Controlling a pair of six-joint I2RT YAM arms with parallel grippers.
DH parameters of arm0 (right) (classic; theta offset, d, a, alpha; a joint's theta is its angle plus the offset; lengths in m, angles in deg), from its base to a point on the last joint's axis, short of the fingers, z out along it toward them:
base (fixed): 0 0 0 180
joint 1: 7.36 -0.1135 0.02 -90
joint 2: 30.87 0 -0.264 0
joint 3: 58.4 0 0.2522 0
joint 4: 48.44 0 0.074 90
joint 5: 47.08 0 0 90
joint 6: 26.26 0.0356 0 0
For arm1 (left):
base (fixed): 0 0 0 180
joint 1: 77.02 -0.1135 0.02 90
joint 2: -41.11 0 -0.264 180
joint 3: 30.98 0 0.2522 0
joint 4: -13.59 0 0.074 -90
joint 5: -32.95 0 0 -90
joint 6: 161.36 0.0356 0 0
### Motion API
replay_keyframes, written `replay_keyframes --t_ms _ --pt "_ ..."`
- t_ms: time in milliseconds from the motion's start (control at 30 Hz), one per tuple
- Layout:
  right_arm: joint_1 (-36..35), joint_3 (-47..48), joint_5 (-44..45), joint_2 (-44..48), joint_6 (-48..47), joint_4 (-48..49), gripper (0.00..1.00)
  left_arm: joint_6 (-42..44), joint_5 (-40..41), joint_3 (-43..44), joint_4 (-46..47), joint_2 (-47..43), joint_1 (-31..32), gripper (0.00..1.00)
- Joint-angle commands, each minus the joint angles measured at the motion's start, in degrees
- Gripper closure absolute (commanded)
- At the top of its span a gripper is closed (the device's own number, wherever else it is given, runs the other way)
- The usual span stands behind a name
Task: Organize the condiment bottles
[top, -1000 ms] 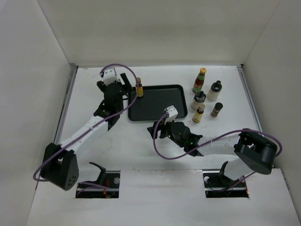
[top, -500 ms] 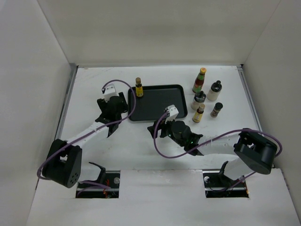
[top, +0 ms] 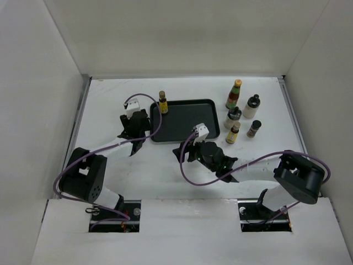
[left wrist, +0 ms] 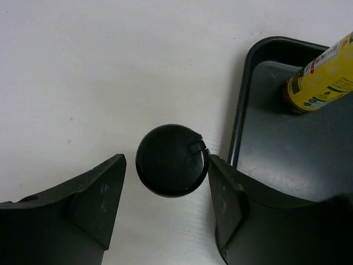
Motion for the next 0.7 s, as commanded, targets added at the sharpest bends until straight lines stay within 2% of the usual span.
replay_keyframes --t_ms 0,100,200,300,533,667 --pt "-0.01 2.14 -1.44 -0.57 0.51 1.64 0.14 0.79 1.65 3.44 4.7 0.43 -0.14 0.42" --pt "-0.01 1.79 -1.35 0.48 0.42 2.25 0.14 2.11 3.76 3.79 5.76 1.49 0.39 0.51" --pt "-0.01 1.96 -1.53 -0.39 0.68 1.91 0.14 4.21 6.05 4.32 5.94 1.58 1.09 0.65" --pt "-0.01 1.61 -1.35 0.83 0.6 2.07 0.14 4.66 7.37 3.62 6.38 0.53 1.88 0.73" --pt "-0.01 1.26 -1.09 1.01 0.77 2.52 0.14 4.66 7.29 2.74 4.44 -11.24 5.39 0.75" --pt "1.13 1.0 -0.74 0.57 1.03 2.44 0.15 3.78 5.18 5.11 2.69 -11.7 8.91 0.74"
